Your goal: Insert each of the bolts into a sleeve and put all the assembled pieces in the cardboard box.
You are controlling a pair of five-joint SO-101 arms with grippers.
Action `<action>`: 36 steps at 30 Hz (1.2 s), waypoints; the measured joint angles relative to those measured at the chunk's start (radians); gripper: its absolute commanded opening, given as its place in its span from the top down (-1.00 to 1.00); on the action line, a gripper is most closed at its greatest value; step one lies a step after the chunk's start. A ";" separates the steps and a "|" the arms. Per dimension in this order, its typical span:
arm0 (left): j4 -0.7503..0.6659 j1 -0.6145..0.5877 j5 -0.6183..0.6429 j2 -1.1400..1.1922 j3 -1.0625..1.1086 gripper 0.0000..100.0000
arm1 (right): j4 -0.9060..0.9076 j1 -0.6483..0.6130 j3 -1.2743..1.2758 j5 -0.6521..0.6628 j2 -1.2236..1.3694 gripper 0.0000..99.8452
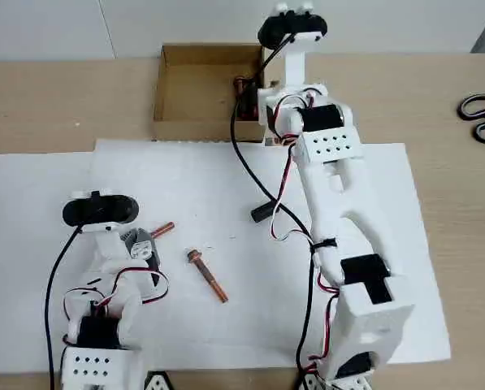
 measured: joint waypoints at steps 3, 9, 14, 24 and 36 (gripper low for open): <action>0.000 0.000 0.000 0.000 0.000 0.99 | -0.008 0.000 0.000 0.008 0.023 0.99; 0.000 0.000 0.000 0.000 0.000 0.99 | -0.055 0.000 0.000 0.021 0.057 0.99; 0.000 0.000 0.000 0.000 0.000 0.99 | -0.110 0.000 0.000 0.025 0.081 0.99; 0.000 0.000 0.000 0.000 0.000 0.99 | -0.276 -0.020 0.000 0.040 0.121 0.99; 0.000 0.000 0.000 0.000 0.000 0.99 | -0.493 -0.048 0.000 0.058 0.189 0.99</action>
